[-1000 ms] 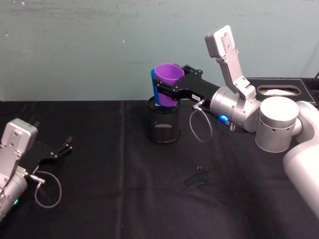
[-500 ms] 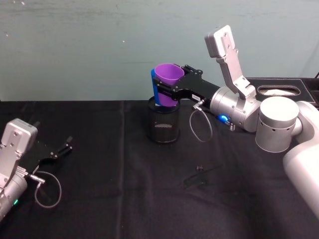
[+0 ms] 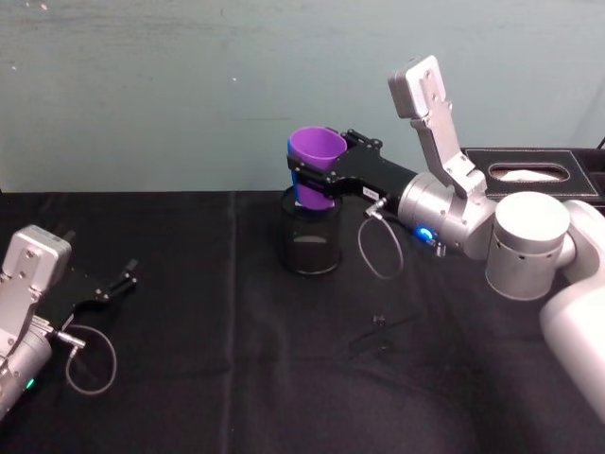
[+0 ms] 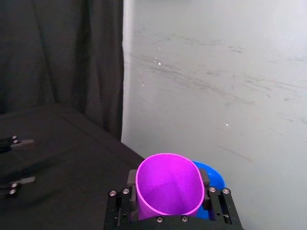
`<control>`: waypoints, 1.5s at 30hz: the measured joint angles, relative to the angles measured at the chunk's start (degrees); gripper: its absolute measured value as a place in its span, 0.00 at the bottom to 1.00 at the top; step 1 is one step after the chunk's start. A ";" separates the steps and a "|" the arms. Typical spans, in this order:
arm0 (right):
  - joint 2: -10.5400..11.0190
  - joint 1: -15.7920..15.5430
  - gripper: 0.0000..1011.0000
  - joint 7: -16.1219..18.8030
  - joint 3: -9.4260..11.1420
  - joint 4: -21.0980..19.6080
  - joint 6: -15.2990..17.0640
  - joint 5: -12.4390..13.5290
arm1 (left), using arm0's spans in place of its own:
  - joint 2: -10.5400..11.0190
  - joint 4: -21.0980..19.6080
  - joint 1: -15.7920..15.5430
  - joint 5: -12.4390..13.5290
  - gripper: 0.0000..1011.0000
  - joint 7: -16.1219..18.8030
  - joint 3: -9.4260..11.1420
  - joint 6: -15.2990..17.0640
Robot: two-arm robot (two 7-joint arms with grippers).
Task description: Pick up one cup with a gripper and tap it against the other cup.
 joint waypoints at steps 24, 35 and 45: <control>5.40 -18.22 0.72 -4.65 1.67 -16.53 -2.21 -0.17 | 0.00 0.00 0.00 0.00 0.99 0.00 0.00 0.00; 4.09 -21.34 0.72 -4.80 1.52 -13.41 -6.92 -2.16 | 0.00 0.00 0.00 0.00 0.99 0.00 0.00 0.00; 2.87 -22.48 0.72 -4.16 1.98 -10.59 -10.02 -3.25 | 0.00 0.00 0.00 0.00 0.99 0.00 0.00 0.00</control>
